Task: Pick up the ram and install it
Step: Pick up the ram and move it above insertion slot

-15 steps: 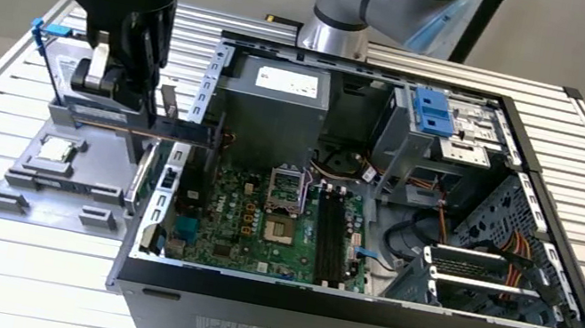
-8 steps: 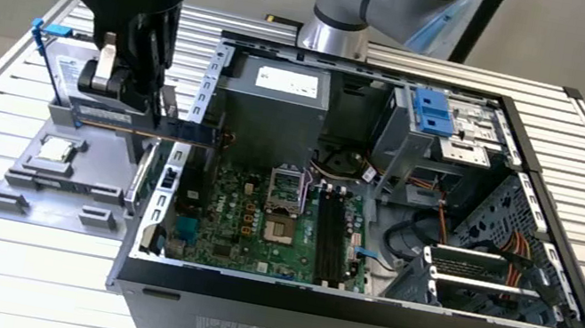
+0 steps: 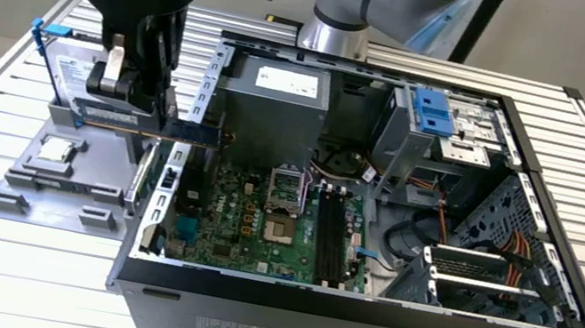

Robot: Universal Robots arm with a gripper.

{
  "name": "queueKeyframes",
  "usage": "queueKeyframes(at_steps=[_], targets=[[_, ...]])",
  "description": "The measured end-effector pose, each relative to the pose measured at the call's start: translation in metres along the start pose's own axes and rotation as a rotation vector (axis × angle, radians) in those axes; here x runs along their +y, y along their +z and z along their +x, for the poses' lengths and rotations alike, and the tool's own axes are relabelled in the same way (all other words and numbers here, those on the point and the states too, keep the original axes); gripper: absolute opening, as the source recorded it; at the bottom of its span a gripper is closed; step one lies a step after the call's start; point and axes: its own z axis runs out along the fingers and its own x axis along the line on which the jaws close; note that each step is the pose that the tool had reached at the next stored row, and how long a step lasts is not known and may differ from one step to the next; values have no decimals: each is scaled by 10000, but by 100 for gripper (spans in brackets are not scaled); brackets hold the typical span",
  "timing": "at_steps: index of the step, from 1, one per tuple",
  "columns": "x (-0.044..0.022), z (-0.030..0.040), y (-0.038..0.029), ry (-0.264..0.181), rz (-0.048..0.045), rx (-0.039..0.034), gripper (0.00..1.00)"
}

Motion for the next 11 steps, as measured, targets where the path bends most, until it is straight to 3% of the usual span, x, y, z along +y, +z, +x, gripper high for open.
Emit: queueKeyframes(at_steps=[11], targets=[[-79, -3, 0, 0, 1, 0, 0]])
